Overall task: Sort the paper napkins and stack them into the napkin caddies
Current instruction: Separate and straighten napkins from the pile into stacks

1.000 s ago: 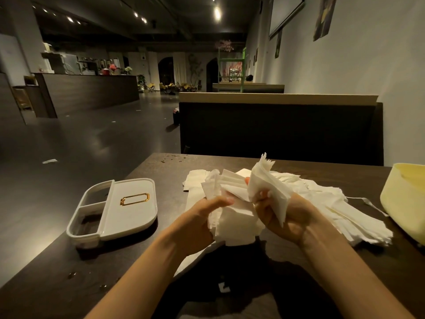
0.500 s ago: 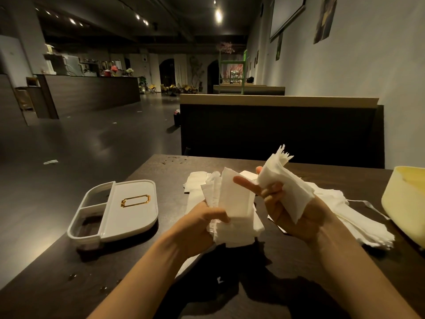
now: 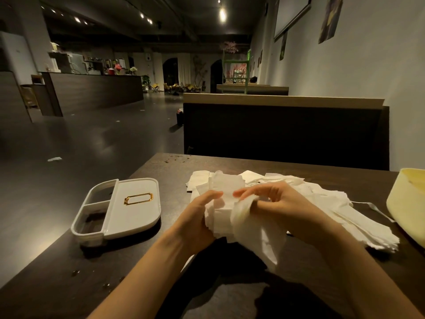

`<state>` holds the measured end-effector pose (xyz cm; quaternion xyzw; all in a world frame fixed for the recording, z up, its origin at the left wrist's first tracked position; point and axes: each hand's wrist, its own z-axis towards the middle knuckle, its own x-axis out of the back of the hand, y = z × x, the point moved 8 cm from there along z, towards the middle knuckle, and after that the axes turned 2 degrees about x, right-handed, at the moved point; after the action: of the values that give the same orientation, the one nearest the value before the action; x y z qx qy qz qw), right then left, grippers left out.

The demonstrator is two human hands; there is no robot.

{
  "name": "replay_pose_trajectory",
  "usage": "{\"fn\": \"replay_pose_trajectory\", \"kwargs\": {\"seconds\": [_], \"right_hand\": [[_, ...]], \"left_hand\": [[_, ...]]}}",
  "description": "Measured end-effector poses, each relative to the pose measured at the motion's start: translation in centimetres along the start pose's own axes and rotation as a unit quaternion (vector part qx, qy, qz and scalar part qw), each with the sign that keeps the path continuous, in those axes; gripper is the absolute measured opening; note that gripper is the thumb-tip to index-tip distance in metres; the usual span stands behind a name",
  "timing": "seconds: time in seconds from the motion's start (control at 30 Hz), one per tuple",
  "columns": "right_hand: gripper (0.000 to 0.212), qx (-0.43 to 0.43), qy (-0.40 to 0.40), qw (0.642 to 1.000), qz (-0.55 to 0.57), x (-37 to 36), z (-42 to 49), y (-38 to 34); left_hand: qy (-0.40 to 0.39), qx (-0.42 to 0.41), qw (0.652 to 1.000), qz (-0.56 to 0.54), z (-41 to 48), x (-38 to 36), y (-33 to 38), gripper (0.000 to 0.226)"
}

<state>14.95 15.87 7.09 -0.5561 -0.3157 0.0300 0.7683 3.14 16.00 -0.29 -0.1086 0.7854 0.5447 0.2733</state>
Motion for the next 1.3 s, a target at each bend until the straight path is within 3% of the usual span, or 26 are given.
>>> {"fn": "replay_pose_trajectory", "kwargs": {"seconds": [0.07, 0.13, 0.33, 0.5, 0.63, 0.73, 0.83, 0.93, 1.0, 1.17, 1.3], "right_hand": [[0.023, 0.004, -0.034, 0.997, -0.073, -1.0, 0.1, -0.1], [0.028, 0.020, -0.039, 0.991, -0.123, -1.6, 0.3, -0.2], [0.022, 0.095, 0.037, 0.972, -0.214, -1.1, 0.4, -1.4], [0.021, 0.120, -0.025, 0.958, -0.258, -2.4, 0.1, -2.2], [0.023, 0.069, -0.087, 0.980, -0.163, -2.8, -0.1, -1.7], [0.015, 0.006, -0.027, 0.999, 0.030, -0.8, -0.3, -1.0], [0.010, -0.056, 0.073, 0.974, 0.206, 0.5, -0.1, 0.8], [0.008, -0.081, 0.150, 0.970, 0.171, 0.7, 0.2, 2.5], [0.011, -0.077, 0.176, 0.975, 0.108, 0.9, 0.2, 3.0], [0.022, -0.063, 0.135, 0.982, 0.114, 1.4, 0.5, 2.8], [0.037, -0.055, 0.125, 0.986, 0.093, 2.1, 0.5, 3.0]], "left_hand": [[-0.012, 0.002, 1.000, -0.021, 0.0, 0.0, 0.0, 0.031], [-0.021, 0.000, 0.999, -0.026, 0.0, -0.3, 0.1, 0.035], [0.012, -0.021, 0.999, -0.022, 0.0, -0.2, 0.4, 0.021], [0.043, -0.014, 0.998, -0.052, -0.3, 0.3, 0.5, 0.017], [0.049, -0.034, 0.998, -0.011, -0.5, 0.6, 0.7, 0.022], [0.017, -0.040, 0.999, 0.025, -0.4, 0.0, 0.6, 0.032], [-0.036, -0.057, 0.997, 0.042, -0.7, -1.5, 0.6, 0.030], [-0.070, -0.048, 0.994, 0.064, -1.3, -2.8, 0.1, 0.016], [-0.071, -0.034, 0.995, 0.067, -1.3, -3.0, -0.1, 0.020], [-0.069, -0.006, 0.997, 0.041, -1.0, -2.5, -0.1, 0.055], [-0.049, -0.008, 0.996, 0.078, -1.1, -2.5, -0.2, 0.045]]}}
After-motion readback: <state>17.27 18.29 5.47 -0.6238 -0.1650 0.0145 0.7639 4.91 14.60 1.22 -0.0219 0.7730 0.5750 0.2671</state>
